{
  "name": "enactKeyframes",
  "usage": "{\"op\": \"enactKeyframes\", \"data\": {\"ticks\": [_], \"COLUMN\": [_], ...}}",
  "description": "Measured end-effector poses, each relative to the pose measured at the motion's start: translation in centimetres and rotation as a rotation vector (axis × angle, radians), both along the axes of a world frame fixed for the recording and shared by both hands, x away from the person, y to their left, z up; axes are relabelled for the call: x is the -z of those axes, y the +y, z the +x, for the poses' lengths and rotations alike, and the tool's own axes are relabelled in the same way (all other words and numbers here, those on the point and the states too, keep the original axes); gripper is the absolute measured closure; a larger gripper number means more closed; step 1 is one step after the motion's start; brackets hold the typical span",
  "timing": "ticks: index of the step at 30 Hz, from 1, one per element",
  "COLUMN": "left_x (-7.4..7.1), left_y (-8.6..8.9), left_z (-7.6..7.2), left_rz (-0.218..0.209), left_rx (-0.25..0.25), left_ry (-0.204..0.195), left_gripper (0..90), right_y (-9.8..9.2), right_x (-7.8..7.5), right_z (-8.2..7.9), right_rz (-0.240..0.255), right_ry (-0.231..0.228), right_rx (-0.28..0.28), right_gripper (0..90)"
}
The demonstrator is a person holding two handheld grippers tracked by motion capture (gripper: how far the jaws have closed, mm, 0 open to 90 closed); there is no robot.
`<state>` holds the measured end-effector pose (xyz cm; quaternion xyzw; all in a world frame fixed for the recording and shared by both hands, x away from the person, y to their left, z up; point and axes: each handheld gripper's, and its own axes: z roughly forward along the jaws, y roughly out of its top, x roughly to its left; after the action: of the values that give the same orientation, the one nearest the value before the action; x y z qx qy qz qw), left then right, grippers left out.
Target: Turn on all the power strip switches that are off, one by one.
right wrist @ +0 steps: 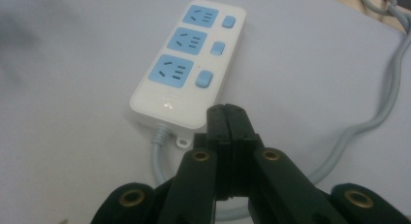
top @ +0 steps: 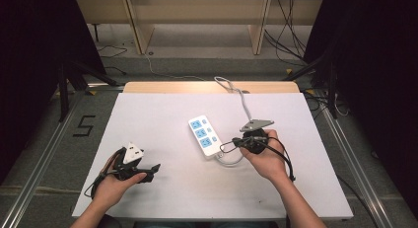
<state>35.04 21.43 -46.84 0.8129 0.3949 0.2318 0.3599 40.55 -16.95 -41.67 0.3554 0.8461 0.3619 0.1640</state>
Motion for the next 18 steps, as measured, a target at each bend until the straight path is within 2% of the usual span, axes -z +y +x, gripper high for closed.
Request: {"op": "enactKeyframes", "data": {"ticks": [18], "left_x": [0.0], "left_y": [0.0], "left_z": [0.0], "left_rz": [0.000], "left_rx": [0.003], "left_ry": [0.004], "left_gripper": [20.5], "right_y": [2.3], "right_x": [-0.3], "right_z": [2.0], "right_rz": [-0.022], "right_ry": [0.027], "right_rx": [-0.021], "right_gripper": [90.0]}}
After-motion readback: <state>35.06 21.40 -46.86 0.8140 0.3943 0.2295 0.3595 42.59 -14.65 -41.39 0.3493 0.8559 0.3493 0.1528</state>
